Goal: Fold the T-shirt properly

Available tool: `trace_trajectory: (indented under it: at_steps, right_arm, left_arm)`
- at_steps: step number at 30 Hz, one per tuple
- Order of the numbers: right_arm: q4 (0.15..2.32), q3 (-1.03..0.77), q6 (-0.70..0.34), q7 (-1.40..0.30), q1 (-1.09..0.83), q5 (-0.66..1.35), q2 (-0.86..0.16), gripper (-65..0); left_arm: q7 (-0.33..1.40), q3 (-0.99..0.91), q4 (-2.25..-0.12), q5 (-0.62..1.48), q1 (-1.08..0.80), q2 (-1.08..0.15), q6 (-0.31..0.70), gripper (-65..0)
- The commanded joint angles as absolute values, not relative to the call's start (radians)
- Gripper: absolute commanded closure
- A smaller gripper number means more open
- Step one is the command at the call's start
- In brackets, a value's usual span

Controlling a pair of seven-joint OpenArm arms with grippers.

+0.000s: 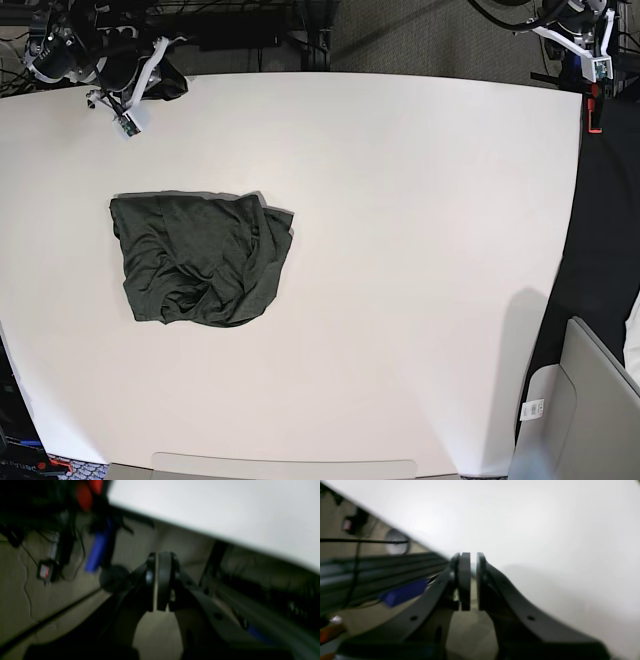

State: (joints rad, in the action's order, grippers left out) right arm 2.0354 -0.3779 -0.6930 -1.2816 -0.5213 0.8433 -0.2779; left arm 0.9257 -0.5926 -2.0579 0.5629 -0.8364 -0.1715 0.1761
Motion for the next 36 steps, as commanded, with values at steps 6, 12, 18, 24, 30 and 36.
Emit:
trace_trajectory:
  at_steps: [6,12,18,24,30,36]
  right_arm:
    - [2.052,-0.406,-0.698,-1.267,-0.679,0.915,-0.321,-2.0]
    - [2.046,-0.406,-0.698,-1.262,-0.799,0.872,-0.325,-2.0]
    - [1.985,-0.403,-0.650,-1.260,-0.837,0.602,-0.234,-2.0]
    - [1.805,-0.397,-0.651,-1.208,-0.759,0.254,-0.108,-2.0]
    - [1.603,-0.303,-0.647,-1.099,-0.651,0.136,-0.101,-2.0]
    - [1.351,-0.202,-0.645,-0.901,-0.550,0.007,-0.094,0.0]
  left_arm:
    - [1.015,-0.639,-2.068,0.564,-0.854,-0.182,0.173,0.0]
    - [1.059,-0.630,-2.045,0.564,-0.895,-0.182,0.173,0.0]
    - [1.050,-0.559,-1.943,0.562,-0.918,-0.186,0.174,0.0]
    - [0.918,-0.435,-1.710,0.558,-0.891,-0.189,0.174,0.0]
    - [0.880,-0.335,-1.420,0.558,-0.730,-0.220,0.173,0.0]
    - [0.823,-0.288,-1.242,0.558,-0.639,-0.216,0.173,0.0]
